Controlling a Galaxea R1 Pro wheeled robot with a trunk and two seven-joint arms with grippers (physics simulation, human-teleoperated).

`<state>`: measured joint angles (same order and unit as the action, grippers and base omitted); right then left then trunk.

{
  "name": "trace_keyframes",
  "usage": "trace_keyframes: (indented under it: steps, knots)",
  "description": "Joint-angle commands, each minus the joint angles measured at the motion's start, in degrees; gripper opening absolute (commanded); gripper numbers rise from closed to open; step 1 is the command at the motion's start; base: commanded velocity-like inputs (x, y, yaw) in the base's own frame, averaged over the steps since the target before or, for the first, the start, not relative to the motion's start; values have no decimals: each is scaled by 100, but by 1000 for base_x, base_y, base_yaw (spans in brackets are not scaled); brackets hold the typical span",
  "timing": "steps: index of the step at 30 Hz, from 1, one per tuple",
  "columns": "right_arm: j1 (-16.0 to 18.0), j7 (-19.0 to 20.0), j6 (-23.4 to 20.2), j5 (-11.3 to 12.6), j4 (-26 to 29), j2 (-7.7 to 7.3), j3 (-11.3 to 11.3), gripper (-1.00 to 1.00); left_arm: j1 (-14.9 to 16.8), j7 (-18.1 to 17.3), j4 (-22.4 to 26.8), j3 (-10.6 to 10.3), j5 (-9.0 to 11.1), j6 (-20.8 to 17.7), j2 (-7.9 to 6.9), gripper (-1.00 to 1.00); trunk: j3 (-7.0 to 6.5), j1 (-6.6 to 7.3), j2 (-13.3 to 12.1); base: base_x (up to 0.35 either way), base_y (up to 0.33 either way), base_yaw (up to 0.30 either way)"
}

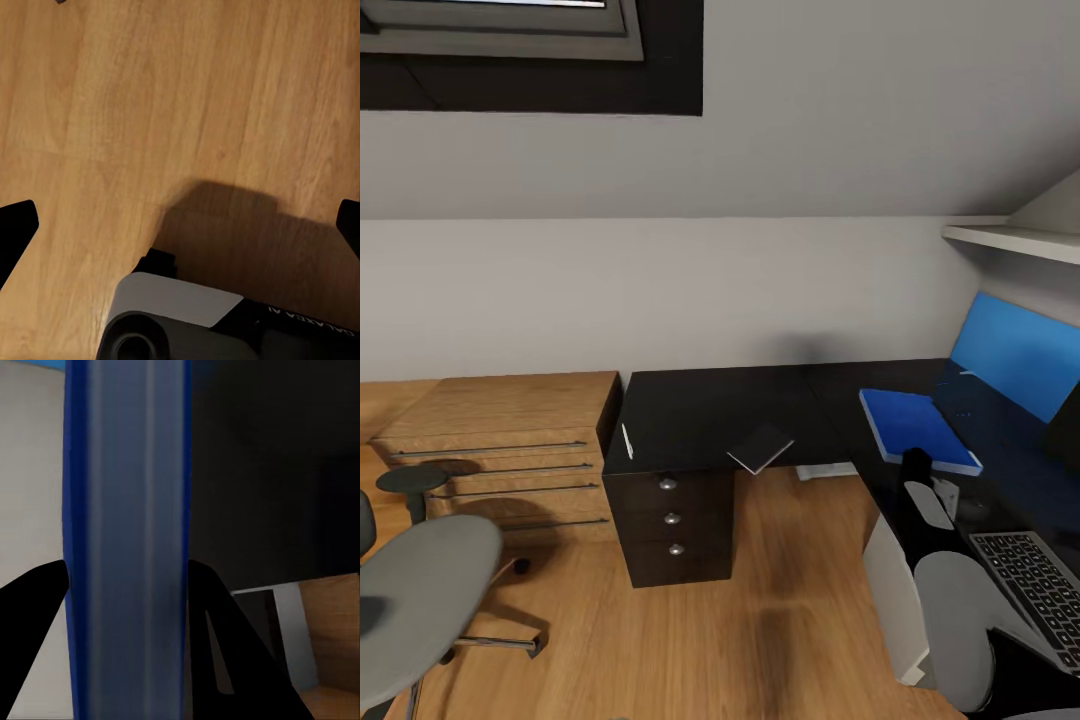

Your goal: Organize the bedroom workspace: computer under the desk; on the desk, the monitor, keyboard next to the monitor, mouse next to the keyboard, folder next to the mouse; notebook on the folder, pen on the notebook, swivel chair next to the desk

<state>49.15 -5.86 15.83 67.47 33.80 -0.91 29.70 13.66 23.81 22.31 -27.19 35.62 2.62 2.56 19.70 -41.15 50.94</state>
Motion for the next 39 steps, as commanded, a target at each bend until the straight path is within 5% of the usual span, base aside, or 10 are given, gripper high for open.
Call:
trace_keyframes:
  steps: [1,17,39]
  knots:
    - [5,-9,24,43,-4,9,-10,-100,5,36,1,-48,60,27,-3,100,7,-1,5,0,0,0]
    - [-35,579,9,47,-103,91,-11,-100,5,35,-6,-41,59,28,6,100,7,-1,5,227,48,0]
    - [-37,601,26,27,-222,52,-10,-100,5,36,-8,-41,59,207,7,100,7,-1,5,87,-70,-53]
